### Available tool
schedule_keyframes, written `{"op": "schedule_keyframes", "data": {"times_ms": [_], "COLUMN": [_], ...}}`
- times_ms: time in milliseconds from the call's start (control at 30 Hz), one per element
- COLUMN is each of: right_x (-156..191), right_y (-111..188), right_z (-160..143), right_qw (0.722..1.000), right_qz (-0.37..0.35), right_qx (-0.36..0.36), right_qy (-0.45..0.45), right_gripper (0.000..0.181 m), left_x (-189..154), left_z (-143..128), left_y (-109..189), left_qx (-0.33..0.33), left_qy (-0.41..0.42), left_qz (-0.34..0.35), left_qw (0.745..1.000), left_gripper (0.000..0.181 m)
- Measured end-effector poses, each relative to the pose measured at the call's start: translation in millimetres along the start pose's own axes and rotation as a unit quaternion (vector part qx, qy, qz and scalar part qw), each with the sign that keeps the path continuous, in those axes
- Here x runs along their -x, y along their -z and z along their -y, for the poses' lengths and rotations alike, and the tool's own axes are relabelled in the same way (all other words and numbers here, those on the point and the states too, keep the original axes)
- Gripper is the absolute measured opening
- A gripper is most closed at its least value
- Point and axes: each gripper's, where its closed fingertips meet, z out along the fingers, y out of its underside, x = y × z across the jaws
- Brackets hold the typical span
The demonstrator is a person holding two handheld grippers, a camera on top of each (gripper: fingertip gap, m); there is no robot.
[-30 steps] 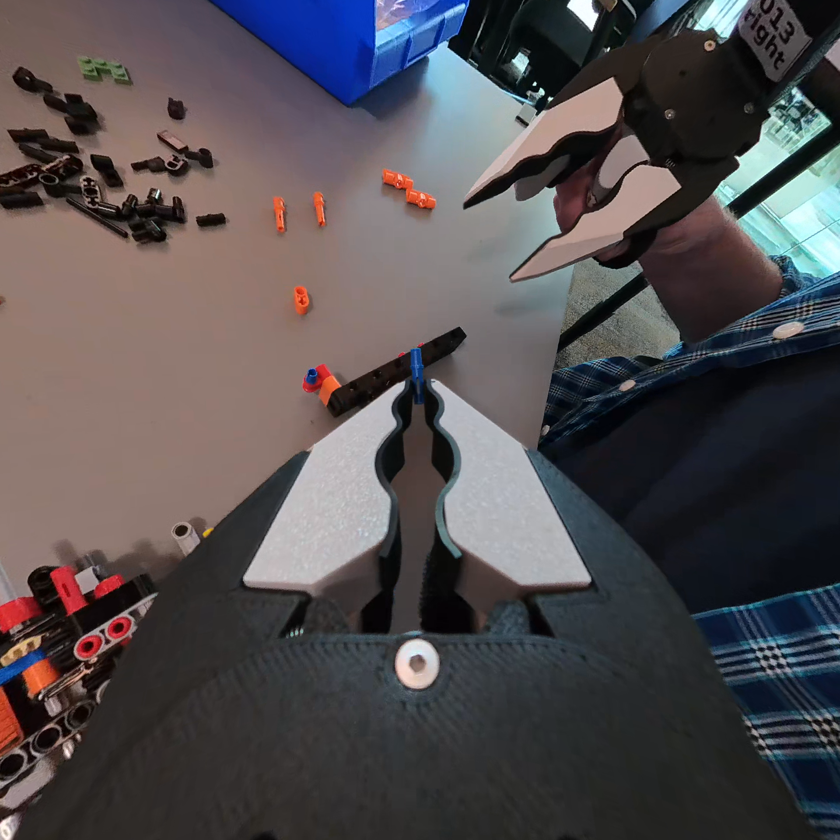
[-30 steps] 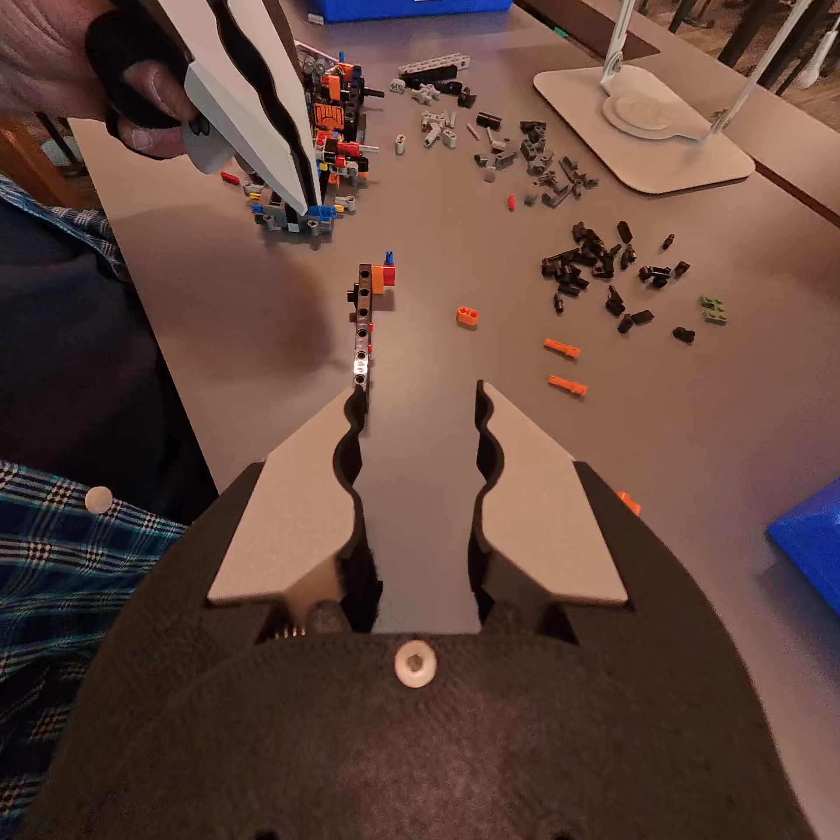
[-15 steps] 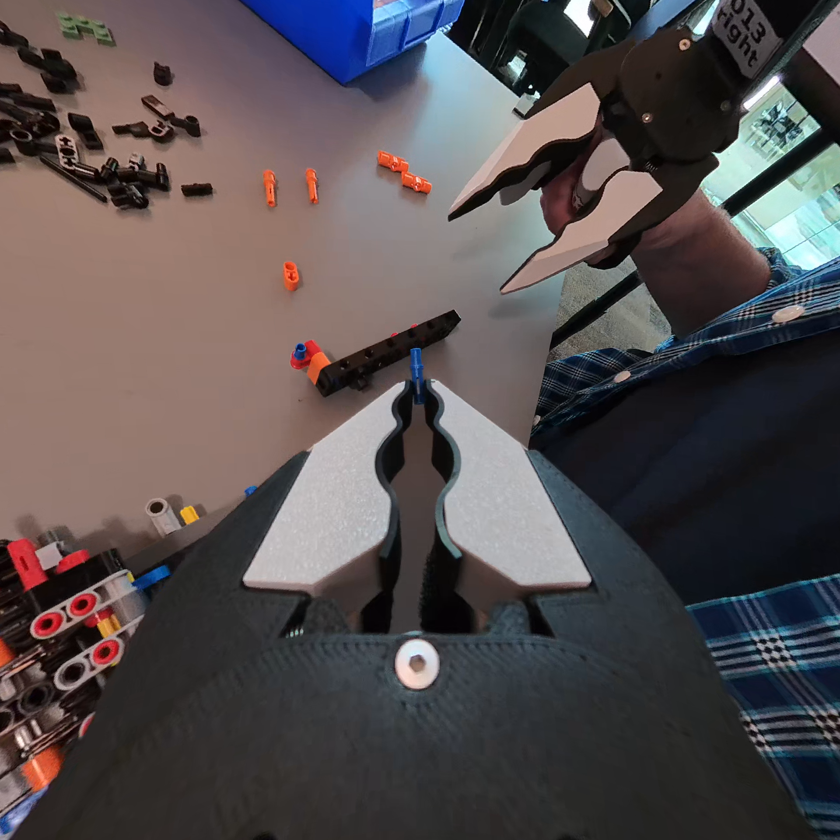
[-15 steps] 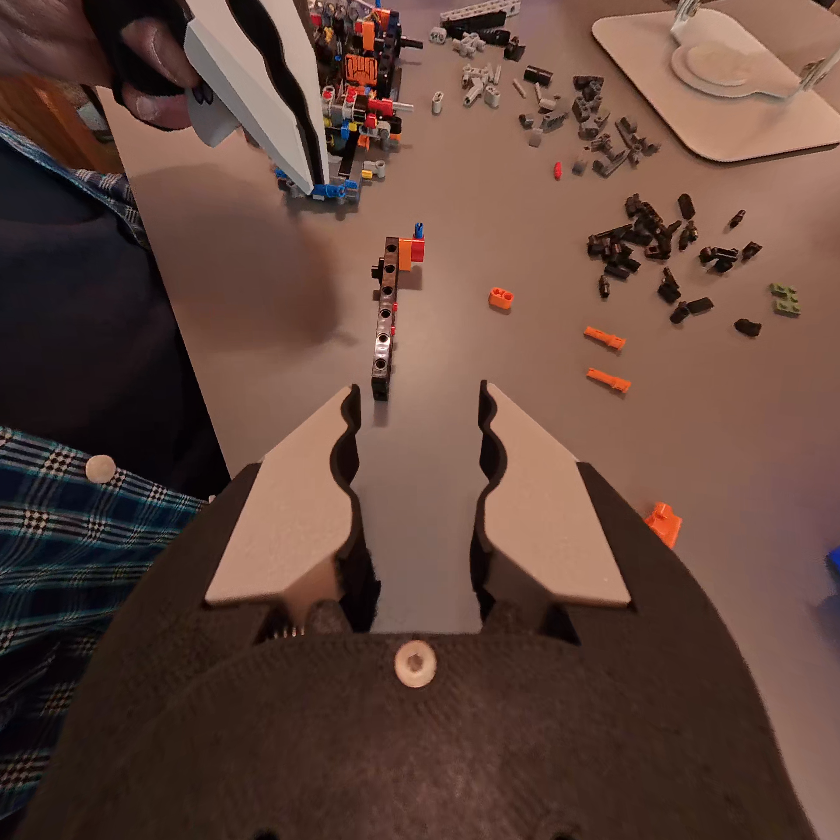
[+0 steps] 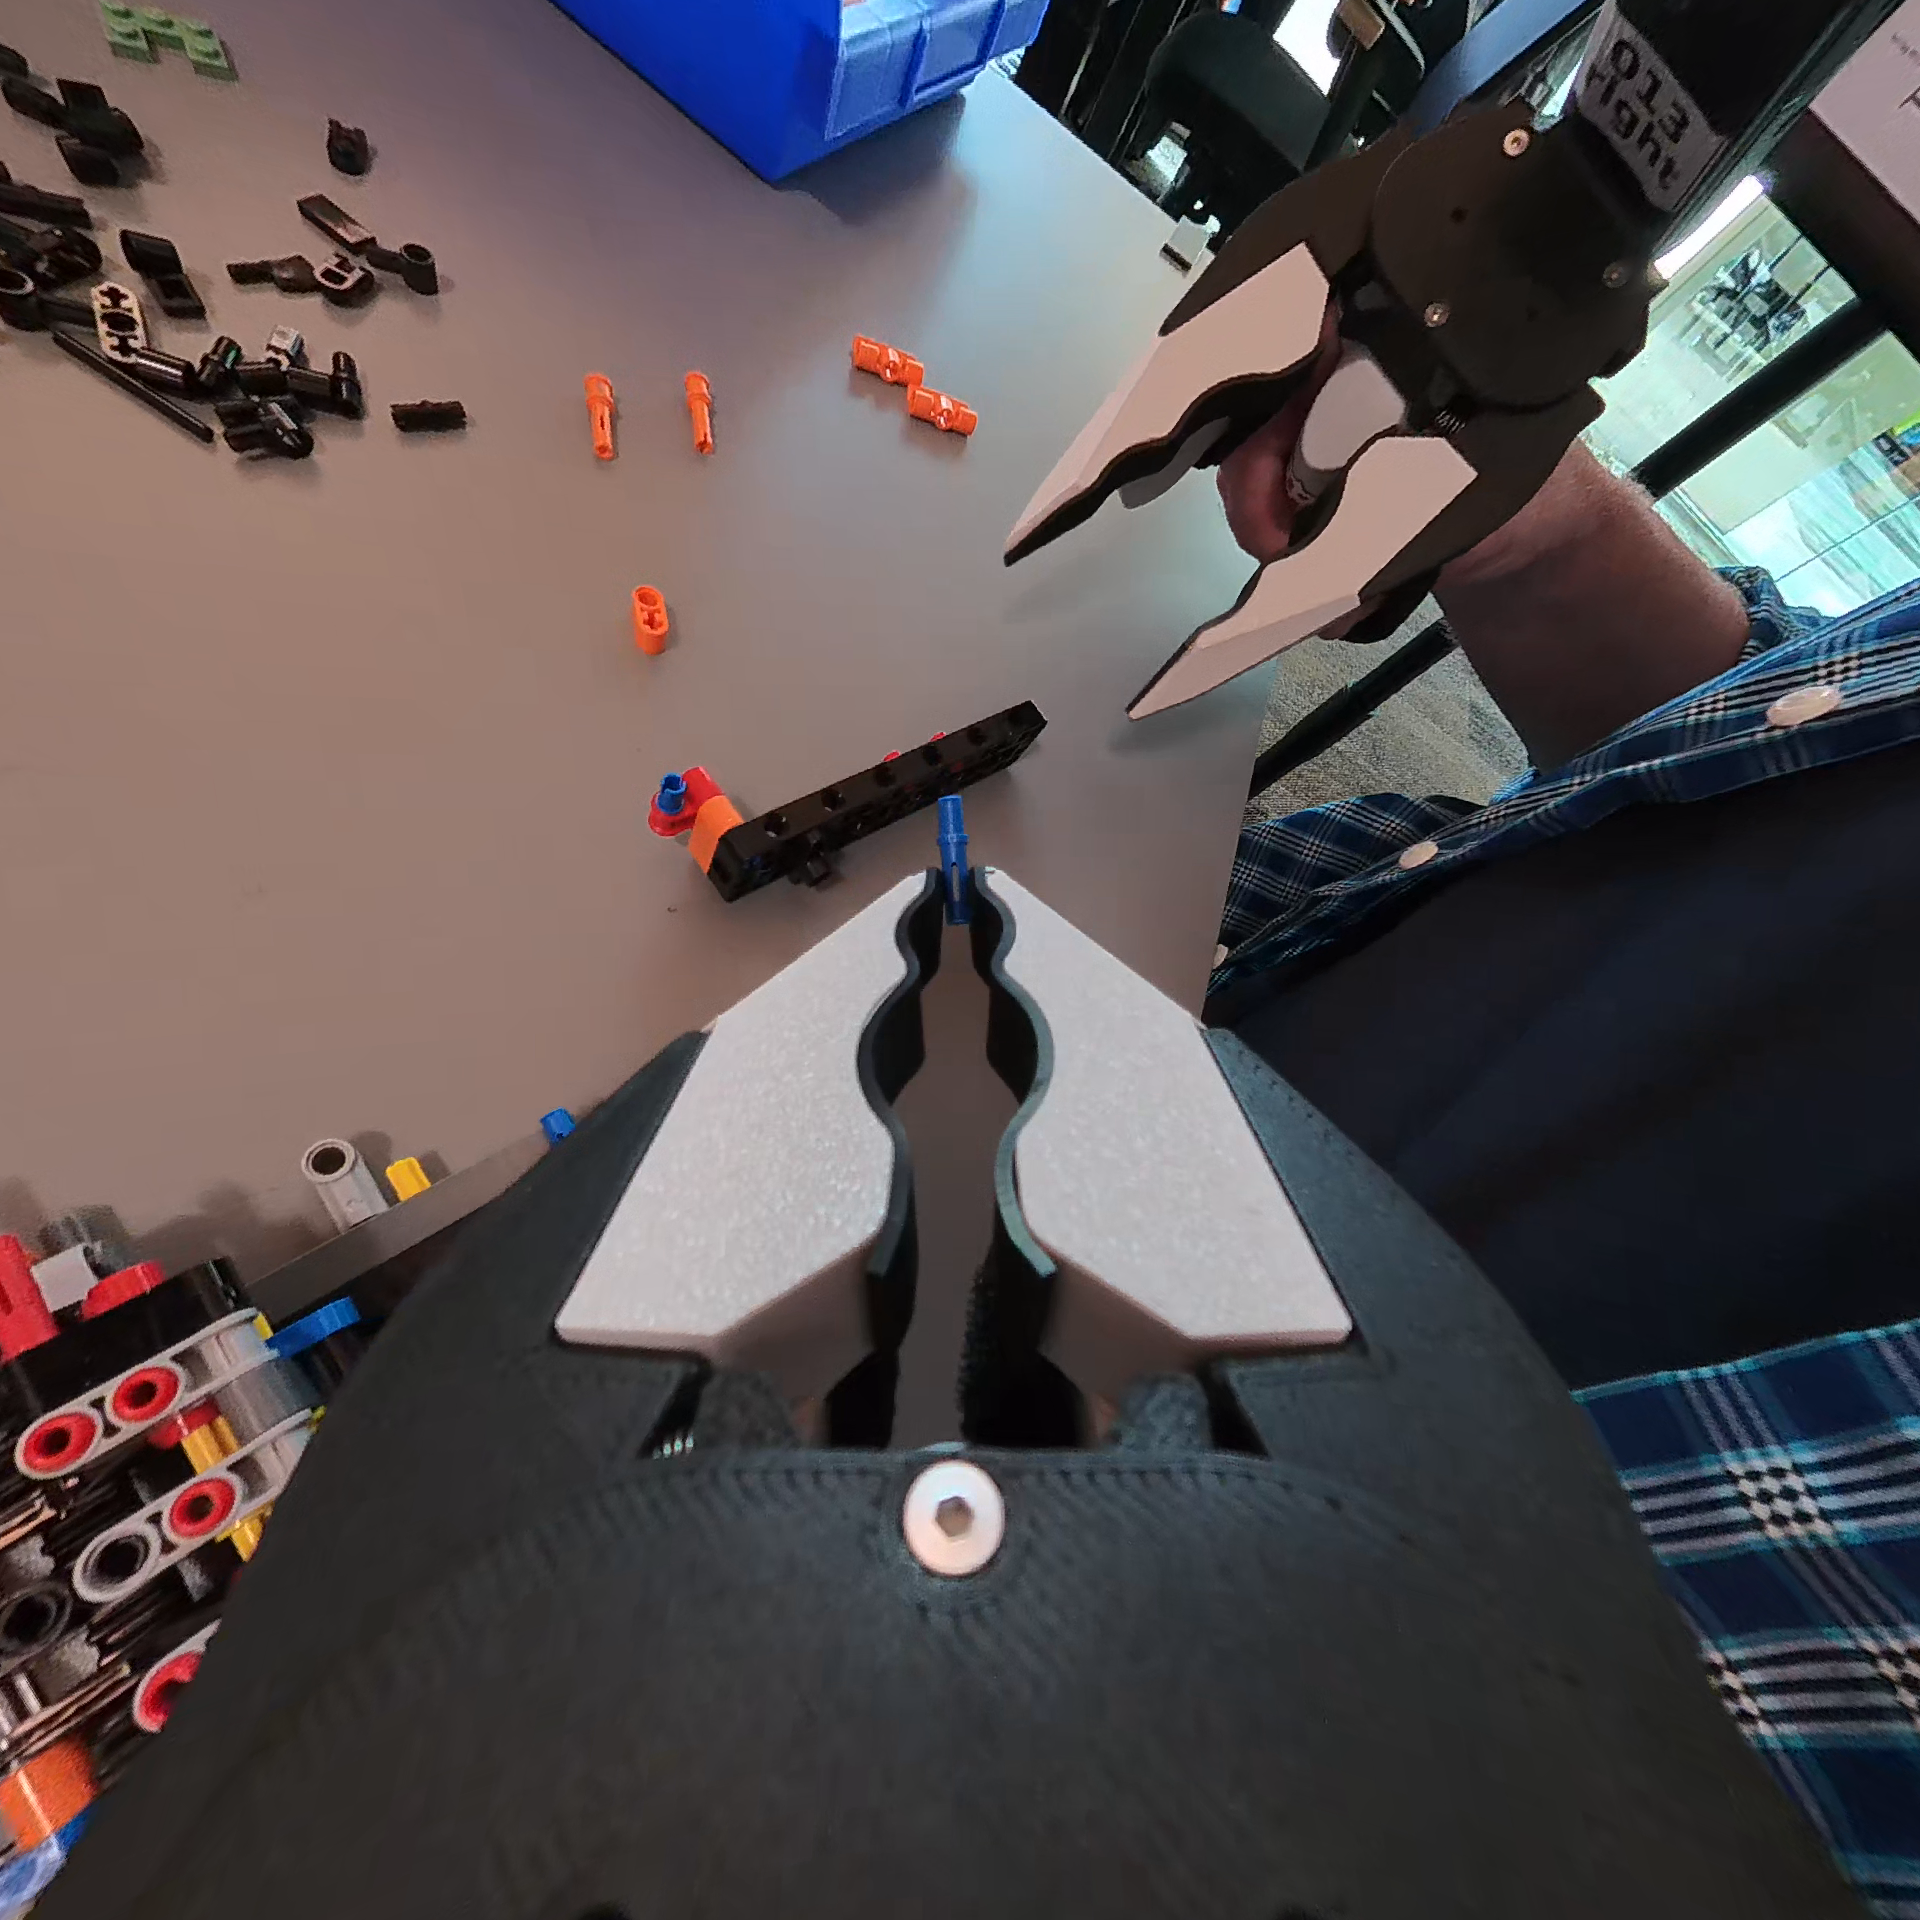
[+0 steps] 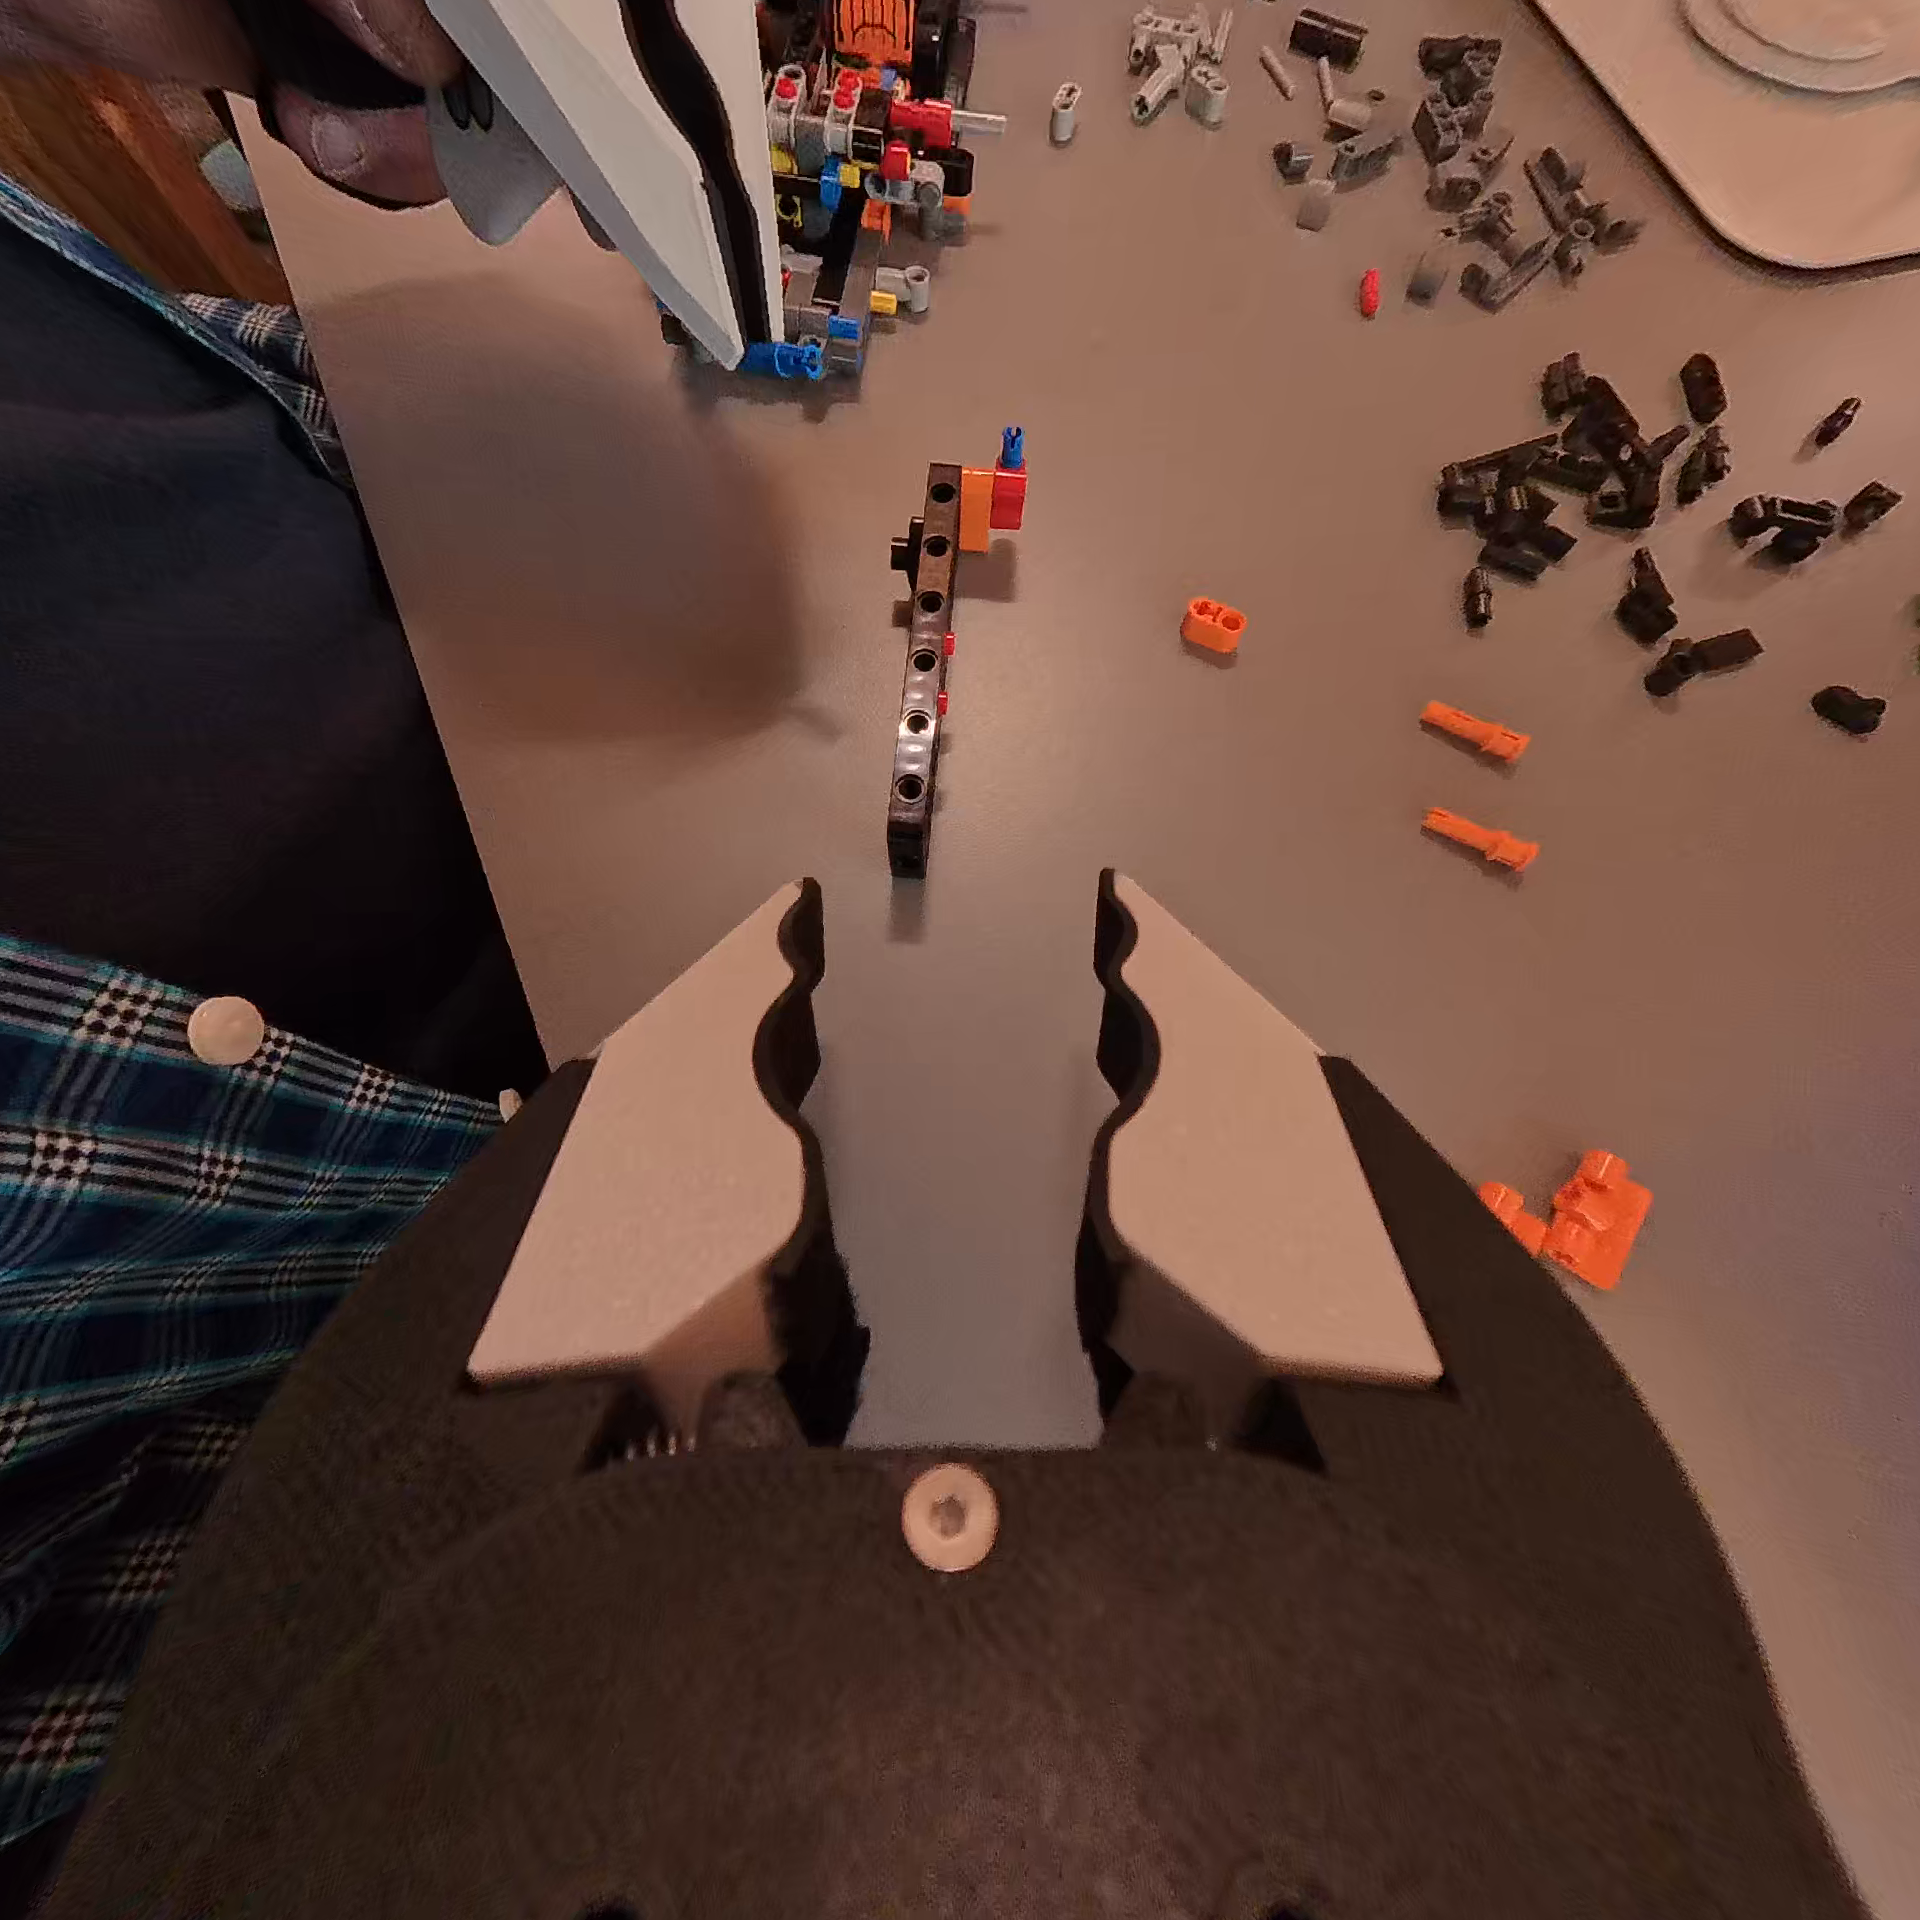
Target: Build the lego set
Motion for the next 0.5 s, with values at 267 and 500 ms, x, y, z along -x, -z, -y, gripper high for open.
{"op": "schedule_keyframes", "data": {"times_ms": [267,500], "right_x": [1.0,2.0], "right_y": [1.9,4.4], "right_z": [-1.0,-1.6], "right_qw": [1.000,1.000], "right_qz": [0.000,0.001], "right_qx": [-0.004,-0.011], "right_qy": [-0.002,-0.006], "right_gripper": [0.051,0.050], "left_x": [-3.0,-5.1], "left_z": [-0.7,-1.7], "left_y": [-3.0,-5.7], "left_qx": [0.000,0.003], "left_qy": [0.002,0.001], "left_qz": [-0.005,-0.007], "left_qw": [1.000,1.000], "left_gripper": [0.004,0.004]}}
